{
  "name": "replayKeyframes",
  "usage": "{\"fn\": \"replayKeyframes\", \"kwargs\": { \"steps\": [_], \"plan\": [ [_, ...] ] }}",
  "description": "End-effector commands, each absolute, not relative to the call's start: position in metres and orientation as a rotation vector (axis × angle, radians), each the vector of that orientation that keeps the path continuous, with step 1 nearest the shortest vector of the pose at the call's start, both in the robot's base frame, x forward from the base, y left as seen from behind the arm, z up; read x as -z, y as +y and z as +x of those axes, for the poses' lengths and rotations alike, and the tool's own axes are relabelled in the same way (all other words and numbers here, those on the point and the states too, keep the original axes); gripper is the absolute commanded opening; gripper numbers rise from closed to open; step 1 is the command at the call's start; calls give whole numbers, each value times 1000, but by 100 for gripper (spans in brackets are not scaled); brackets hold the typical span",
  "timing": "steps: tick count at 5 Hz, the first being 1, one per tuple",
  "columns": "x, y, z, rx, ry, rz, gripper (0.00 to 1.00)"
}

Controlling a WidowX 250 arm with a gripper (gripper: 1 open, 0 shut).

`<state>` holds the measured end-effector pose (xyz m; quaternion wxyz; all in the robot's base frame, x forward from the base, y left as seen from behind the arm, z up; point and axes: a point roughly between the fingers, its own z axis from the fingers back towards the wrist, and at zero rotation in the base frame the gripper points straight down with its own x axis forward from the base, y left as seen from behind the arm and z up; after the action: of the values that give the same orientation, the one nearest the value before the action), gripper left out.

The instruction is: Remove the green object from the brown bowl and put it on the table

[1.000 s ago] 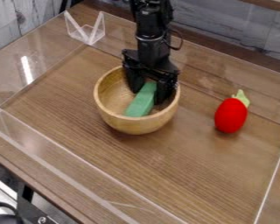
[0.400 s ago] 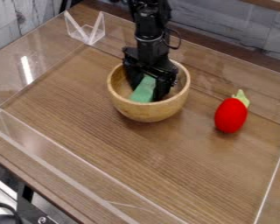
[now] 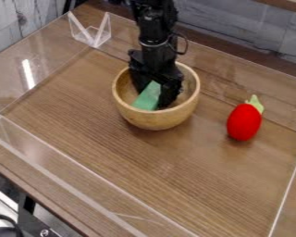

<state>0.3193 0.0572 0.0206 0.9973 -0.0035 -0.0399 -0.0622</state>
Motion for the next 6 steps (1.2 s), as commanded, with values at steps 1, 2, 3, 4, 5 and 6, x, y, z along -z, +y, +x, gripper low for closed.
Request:
{"fn": "replayKeyframes", "kwargs": {
  "steps": [1, 2, 3, 4, 5, 6],
  "plan": [
    [-24, 66, 302, 89, -41, -10, 100],
    [-35, 63, 293, 91, -26, -14, 100],
    [-43, 58, 285, 91, -21, -16, 100],
    [-53, 54, 278, 88, -16, -17, 100],
    [-58, 57, 281, 85, -20, -14, 0],
    [-69, 56, 277, 49, -47, -6, 0]
  ]
}}
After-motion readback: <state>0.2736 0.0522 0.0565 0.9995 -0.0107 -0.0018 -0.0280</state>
